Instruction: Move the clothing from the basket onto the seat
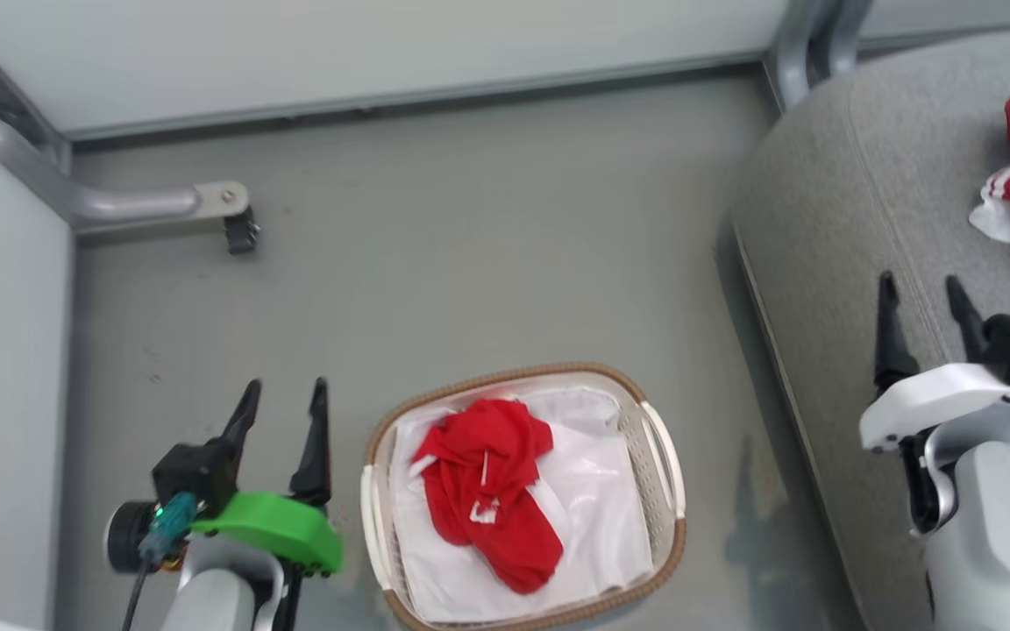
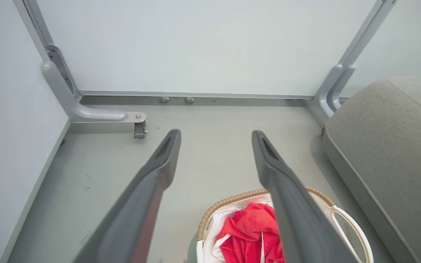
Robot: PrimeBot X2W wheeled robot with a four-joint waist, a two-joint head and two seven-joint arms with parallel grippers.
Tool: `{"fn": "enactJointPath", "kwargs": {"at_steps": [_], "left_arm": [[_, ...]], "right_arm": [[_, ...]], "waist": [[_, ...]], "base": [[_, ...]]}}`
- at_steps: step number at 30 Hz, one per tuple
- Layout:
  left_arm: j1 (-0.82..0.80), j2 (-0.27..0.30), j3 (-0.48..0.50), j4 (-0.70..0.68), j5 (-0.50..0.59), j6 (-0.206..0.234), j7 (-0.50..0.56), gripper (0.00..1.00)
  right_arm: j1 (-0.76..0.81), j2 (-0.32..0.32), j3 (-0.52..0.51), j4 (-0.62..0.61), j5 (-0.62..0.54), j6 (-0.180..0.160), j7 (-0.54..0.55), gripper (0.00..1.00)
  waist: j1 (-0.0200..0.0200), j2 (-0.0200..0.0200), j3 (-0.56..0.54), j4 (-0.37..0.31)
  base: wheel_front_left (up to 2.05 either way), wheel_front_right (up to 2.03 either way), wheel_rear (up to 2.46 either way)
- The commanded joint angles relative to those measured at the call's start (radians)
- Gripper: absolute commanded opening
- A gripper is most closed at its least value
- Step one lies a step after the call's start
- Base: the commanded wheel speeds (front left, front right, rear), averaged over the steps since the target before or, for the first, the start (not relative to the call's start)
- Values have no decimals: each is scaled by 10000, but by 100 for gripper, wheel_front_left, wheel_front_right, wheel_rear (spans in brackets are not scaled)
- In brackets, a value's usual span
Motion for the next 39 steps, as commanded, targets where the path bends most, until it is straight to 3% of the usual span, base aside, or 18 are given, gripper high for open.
{"fn": "enactJointPath", "kwargs": {"at_steps": [1,11,19,31,39], "left_arm": [[293,-55,252,-25,160,-28,7,100],[1399,-146,1742,-465,806,-28,7,100],[2085,-178,1999,-916,781,-28,7,100],[2155,-182,1570,-1001,522,-28,7,100],[835,-177,-5,-643,-79,-28,9,100]], "right_arm": [[333,0,282,-131,115,-10,0,100],[1699,83,1766,-872,1048,-10,0,100],[2564,76,2335,-1240,1217,-10,0,100],[2718,26,2639,-1308,1191,-9,0,100],[1673,49,2820,-1646,1276,-9,-2,100]], "waist": [[1,34,-1094,864],[1,34,-2060,1297],[1,34,-2290,1232],[1,34,-2191,1001],[1,34,-355,543]], "base": [[0,0,0],[0,0,0],[0,0,0],[0,0,0],[0,0,0]]}}
